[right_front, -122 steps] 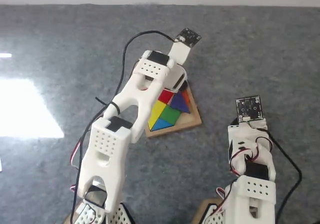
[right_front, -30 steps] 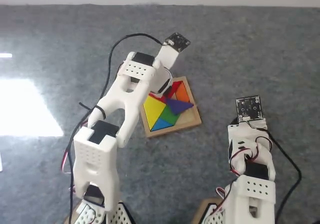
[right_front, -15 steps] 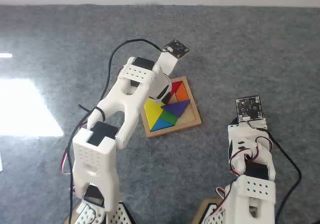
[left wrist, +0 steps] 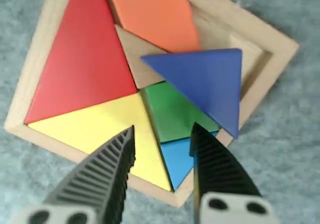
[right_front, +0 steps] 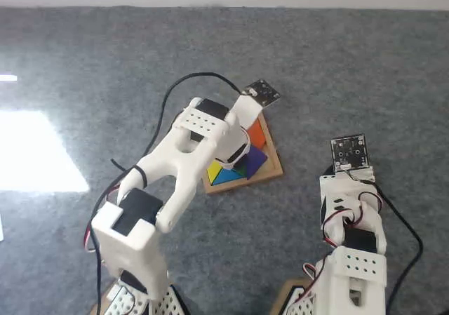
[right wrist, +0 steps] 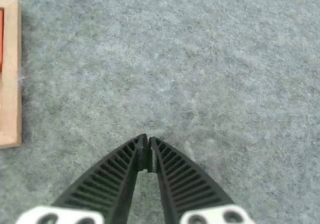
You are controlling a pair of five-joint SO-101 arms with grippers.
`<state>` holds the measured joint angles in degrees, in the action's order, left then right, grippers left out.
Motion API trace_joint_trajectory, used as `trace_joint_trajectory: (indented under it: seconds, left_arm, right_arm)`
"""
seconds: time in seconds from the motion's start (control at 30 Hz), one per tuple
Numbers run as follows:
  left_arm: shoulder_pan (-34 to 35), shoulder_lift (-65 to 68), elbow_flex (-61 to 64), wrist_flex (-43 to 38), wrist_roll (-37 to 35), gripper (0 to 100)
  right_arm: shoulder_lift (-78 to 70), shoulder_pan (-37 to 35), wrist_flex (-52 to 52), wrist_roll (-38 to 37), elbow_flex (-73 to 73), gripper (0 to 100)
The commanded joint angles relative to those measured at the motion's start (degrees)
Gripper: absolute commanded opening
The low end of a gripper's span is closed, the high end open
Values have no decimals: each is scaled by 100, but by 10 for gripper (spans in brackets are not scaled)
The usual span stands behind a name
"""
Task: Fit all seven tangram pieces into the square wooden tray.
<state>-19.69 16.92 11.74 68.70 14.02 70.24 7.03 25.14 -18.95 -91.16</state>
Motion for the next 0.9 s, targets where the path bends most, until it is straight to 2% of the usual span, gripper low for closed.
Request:
trace_joint_trajectory:
  seconds: [0.0, 0.17, 0.4, 0.87]
  left_arm:
    - [141, -141, -435, -35, -53, 170]
    - [281, 378, -945, -35, -9, 170]
    - [35, 976, -1613, -9, -18, 170]
    - [-132, 1029, -1675, 9, 0, 170]
  right_arm:
    - [75, 40, -127, -62, 53, 6]
    - [75, 40, -127, -62, 53, 6]
    - [66, 31, -127, -62, 53, 6]
    - [66, 31, -127, -62, 53, 6]
